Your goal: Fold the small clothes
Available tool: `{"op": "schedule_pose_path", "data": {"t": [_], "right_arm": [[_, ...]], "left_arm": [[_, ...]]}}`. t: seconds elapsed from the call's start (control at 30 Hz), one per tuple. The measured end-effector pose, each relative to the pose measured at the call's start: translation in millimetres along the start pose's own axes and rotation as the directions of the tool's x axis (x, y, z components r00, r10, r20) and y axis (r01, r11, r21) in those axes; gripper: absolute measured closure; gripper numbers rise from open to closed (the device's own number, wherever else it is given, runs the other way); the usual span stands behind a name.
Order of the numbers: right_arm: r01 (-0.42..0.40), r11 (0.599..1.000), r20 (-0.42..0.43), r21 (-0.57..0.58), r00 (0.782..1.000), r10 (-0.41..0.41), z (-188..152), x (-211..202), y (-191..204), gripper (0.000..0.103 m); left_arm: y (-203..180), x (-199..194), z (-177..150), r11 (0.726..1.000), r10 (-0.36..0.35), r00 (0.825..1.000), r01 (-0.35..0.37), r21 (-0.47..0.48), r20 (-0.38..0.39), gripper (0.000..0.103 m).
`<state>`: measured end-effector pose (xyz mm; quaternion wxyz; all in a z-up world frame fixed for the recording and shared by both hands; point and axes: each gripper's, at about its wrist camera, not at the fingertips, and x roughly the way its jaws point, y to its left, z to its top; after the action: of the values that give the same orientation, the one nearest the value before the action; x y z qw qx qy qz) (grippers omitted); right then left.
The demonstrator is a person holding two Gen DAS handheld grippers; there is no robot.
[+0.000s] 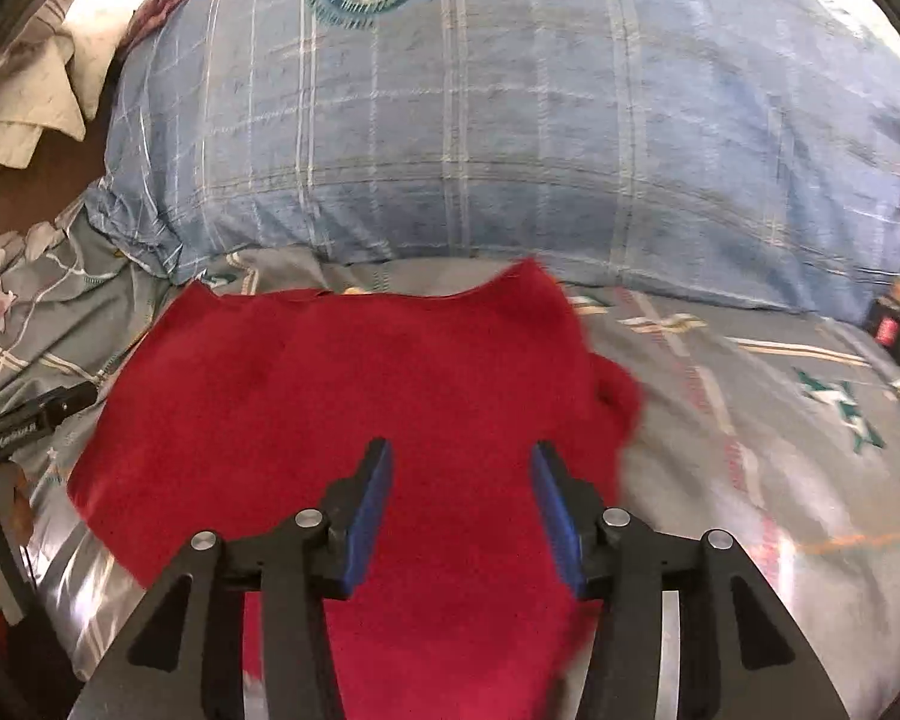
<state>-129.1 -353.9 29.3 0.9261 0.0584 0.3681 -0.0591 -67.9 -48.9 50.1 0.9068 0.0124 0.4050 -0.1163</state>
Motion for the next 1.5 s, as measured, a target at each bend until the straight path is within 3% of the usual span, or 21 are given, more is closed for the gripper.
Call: {"op": "schedule_pose_path", "data": {"t": [0.1, 0.2, 0.37, 0.53, 0.7, 0.83, 0.9, 1.0, 1.1, 1.23, 1.37, 1.5], "right_arm": [[-0.036, 0.999, -0.039, -0.006, 0.999, 0.036, 8.1, 24.6, 10.0, 0.054], [0.048, 0.997, -0.04, -0.057, 0.998, -0.05, 15.5, 44.0, 15.8, 0.054], [0.042, 0.998, -0.085, -0.049, 0.995, -0.046, 28.8, 82.3, 7.9, 0.052], [0.035, 0.999, -0.077, -0.02, 0.996, -0.037, 34.0, 94.3, 7.2, 0.046], [0.098, 0.994, -0.096, -0.056, 0.99, -0.103, 49.3, 84.5, 26.4, 0.046], [-0.057, 0.993, -0.072, -0.1, 0.996, 0.05, 57.8, 68.1, 61.0, 0.046], [-0.165, 0.977, -0.097, -0.132, 0.983, 0.153, 59.9, 70.3, 85.7, 0.046], [-0.247, 0.952, -0.134, -0.18, 0.965, 0.225, 62.5, 81.7, 121.4, 0.048], [-0.283, 0.93, -0.147, -0.234, 0.956, 0.254, 67.6, 95.5, 152.6, 0.048], [-0.353, 0.905, -0.207, -0.236, 0.928, 0.308, 78.3, 120.7, 184.2, 0.051], [-0.332, 0.905, -0.288, -0.266, 0.923, 0.254, 75.7, 152.8, 209.4, 0.046], [-0.339, 0.92, -0.326, -0.198, 0.908, 0.265, 85.9, 166.5, 209.7, 0.045]], "left_arm": [[-10.3, 10.1, 2.3, 0.998, 0.015, 1.0, -0.014, 0.054, -0.007, 0.022], [-11.8, 14.8, 3.3, 0.998, 0.007, 1.0, -0.006, 0.06, -0.027, 0.022], [-7.9, 25.4, 2.3, 0.999, 0.006, 0.998, -0.003, 0.052, -0.063, 0.022], [-6.1, 30.7, 1.3, 0.999, 0.003, 0.997, 0.0, 0.039, -0.078, 0.021], [-6.9, 31.7, 0.2, 0.999, 0.005, 0.996, -0.002, 0.034, -0.085, 0.02], [-6.4, 32.7, -0.3, 1.0, 0.002, 0.996, 0.001, 0.031, -0.087, 0.02], [-5.8, 33.6, -1.0, 1.0, -0.001, 0.996, 0.004, 0.027, -0.09, 0.02], [-4.8, 34.1, -1.9, 1.0, -0.01, 0.995, 0.012, 0.011, -0.099, 0.019], [-1.1, 35.4, -2.8, 0.999, -0.035, 0.993, 0.033, -0.018, -0.116, 0.019], [7.1, 35.7, -1.9, 0.993, -0.101, 0.984, 0.09, -0.077, -0.145, 0.019], [14.2, 33.0, -2.7, 0.989, -0.129, 0.979, 0.115, -0.096, -0.158, 0.019], [25.5, 29.3, -6.6, 0.982, -0.152, 0.974, 0.13, -0.135, -0.168, 0.019]]}}
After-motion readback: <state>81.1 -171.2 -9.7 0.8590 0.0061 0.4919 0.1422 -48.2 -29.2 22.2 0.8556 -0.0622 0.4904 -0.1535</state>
